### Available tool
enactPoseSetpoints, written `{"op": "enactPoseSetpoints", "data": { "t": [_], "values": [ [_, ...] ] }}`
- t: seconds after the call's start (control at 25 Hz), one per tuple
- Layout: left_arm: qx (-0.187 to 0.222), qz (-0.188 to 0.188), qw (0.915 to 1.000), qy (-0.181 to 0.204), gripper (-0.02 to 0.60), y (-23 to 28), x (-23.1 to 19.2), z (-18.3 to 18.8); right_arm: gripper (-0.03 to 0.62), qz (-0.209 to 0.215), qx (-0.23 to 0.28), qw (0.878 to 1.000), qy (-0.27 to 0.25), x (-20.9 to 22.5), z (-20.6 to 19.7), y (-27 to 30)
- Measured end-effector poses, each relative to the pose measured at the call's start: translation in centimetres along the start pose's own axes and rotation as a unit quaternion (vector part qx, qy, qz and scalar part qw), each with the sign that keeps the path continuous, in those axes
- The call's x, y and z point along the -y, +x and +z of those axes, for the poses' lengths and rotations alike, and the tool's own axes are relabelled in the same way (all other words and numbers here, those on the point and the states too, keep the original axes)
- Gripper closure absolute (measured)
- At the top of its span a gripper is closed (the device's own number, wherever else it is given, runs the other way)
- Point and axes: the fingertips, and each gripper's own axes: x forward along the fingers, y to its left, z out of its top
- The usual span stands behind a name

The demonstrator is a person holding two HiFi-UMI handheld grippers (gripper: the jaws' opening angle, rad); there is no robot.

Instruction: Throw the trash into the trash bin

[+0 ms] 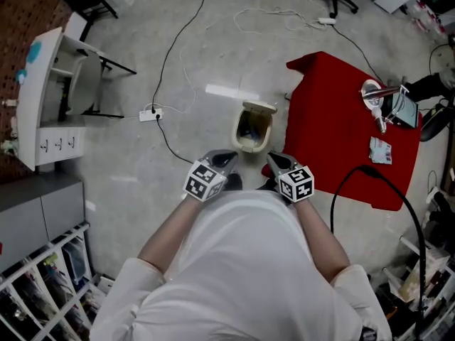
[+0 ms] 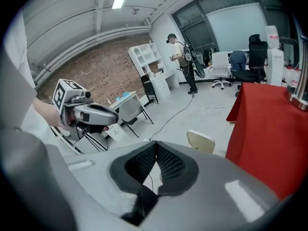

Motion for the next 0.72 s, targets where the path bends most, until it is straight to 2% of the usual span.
{"op": "enactPoseSetpoints", "data": {
  "t": [0.28, 0.52, 0.72],
  "values": [
    [0.012, 0.005, 0.9999, 0.001, 0.578, 0.2, 0.2, 1.3, 0.594, -0.008, 0.004, 1.0, 0.003, 0.3, 0.4, -0.9],
    [0.002, -0.003, 0.9999, 0.013, 0.577, 0.3, 1.2, 1.2, 0.594, -0.012, 0.009, 1.0, 0.009, 0.2, 0.2, -1.7],
    [-0.006, -0.008, 0.9996, 0.026, 0.577, 2.2, 2.8, 1.6, 0.594, -0.027, 0.014, 0.999, 0.027, 2.6, -0.8, -3.3]
  ]
}}
